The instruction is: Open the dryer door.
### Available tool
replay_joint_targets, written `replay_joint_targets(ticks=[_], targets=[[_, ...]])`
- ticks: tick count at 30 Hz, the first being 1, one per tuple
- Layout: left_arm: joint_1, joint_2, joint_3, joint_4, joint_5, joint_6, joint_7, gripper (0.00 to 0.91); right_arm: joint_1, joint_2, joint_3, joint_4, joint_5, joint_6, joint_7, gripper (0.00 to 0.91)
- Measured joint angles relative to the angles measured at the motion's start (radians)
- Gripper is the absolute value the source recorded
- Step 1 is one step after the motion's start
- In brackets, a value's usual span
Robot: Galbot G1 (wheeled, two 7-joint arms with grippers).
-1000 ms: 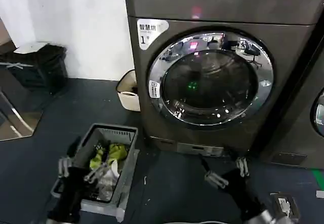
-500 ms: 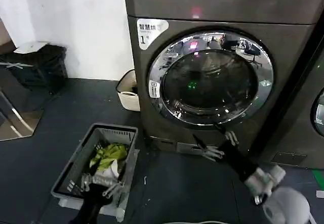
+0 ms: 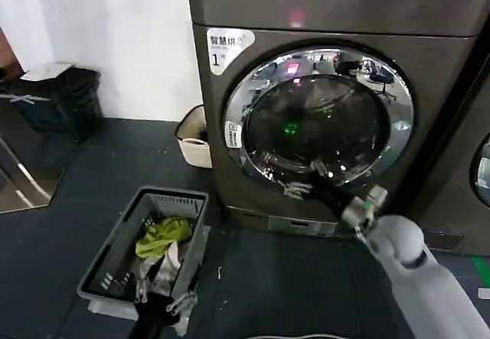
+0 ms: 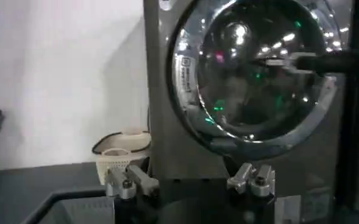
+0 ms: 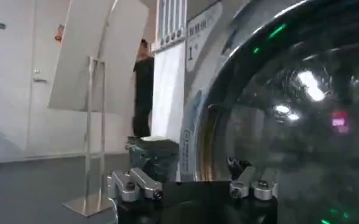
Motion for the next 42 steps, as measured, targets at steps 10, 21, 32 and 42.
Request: replay_joint_targets(ticks=[10, 21, 32, 42], targets=[[0.018, -0.017, -0.009, 0.012, 0.001, -0.039, 0.053, 0.907, 0.108, 0.035, -0.070, -0.114, -0.004, 0.019, -0.063, 0.907], [0.013, -0.029, -0.022, 0.014, -0.007, -0.047, 0.062, 0.907, 0.204, 0.087, -0.145, -0.243, -0.003, 0.039, -0.109, 0.907], [0.012, -0.039, -0.044, 0.022, -0.019, -0.101, 0.099, 0.907, 0.281, 0.154, -0.195, -0.366, 0.000, 0.041, -0.152, 0.907], [0.019, -0.046, -0.040, 0.021, -0.036, -0.094, 0.110, 0.907, 0.338, 0.204, -0.224, -0.437, 0.006, 0.047, -0.188, 0.907]])
